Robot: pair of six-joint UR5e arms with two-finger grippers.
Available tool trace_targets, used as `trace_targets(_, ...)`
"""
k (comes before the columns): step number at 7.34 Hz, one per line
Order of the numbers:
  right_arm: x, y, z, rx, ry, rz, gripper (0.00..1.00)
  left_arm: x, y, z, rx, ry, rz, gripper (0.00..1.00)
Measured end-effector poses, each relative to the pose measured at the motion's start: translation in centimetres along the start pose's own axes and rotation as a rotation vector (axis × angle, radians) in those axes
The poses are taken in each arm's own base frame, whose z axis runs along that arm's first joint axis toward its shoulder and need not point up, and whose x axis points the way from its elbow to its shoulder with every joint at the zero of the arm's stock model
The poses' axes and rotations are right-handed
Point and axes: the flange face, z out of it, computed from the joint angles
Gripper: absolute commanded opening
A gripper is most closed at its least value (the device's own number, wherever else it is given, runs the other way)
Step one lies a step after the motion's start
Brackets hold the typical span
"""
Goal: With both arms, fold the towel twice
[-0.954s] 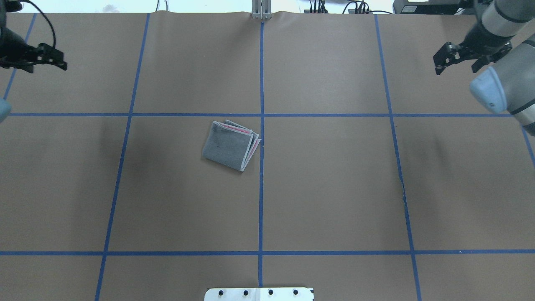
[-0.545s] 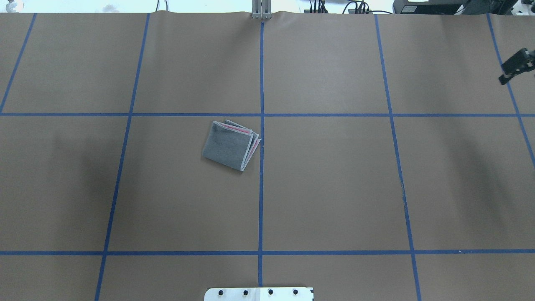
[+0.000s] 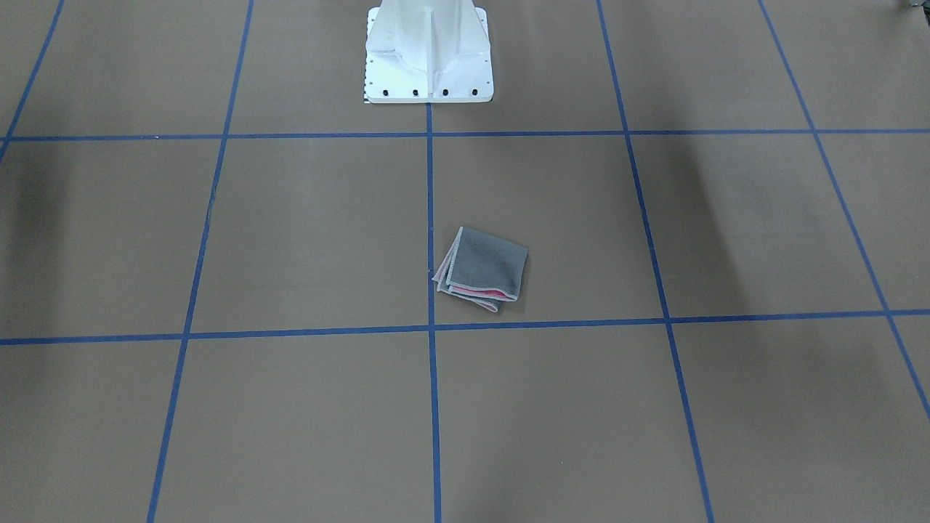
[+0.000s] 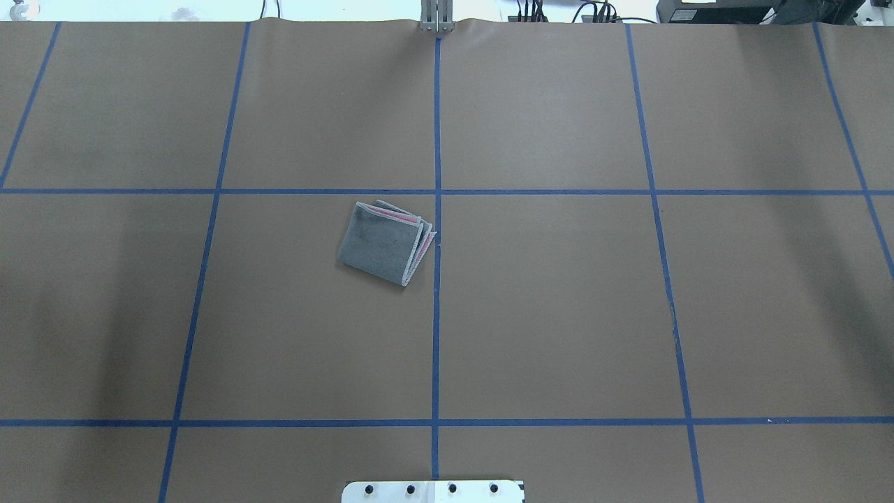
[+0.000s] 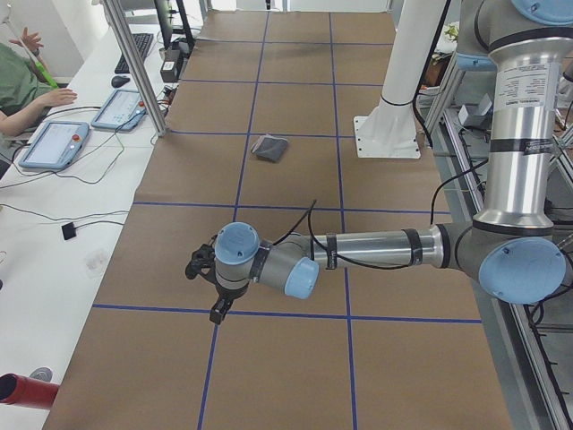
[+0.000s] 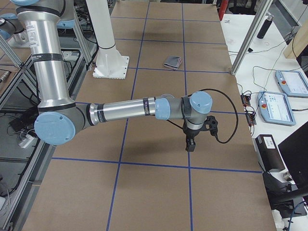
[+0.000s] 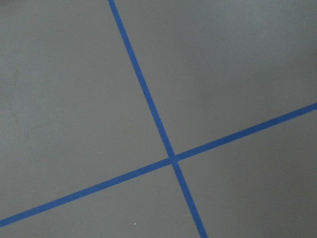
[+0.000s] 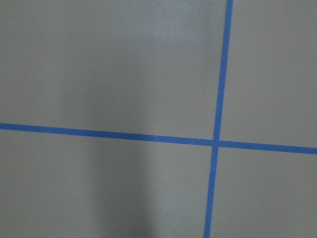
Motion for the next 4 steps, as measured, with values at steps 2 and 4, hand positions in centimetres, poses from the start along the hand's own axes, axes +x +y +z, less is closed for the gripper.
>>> trace_targets(2, 2.0, 2.2, 1.7, 0.004, 0.001, 0.0, 1.0, -0.4, 0.6, -0.1, -0.011, -0.053, -0.024, 1.0)
trace_targets(4, 3.8, 4.1, 2.5, -0.003, -0.004, 0.012, 1.0, 3.3, -1.0, -4.4, -0.044, -0.058, -0.115, 1.0)
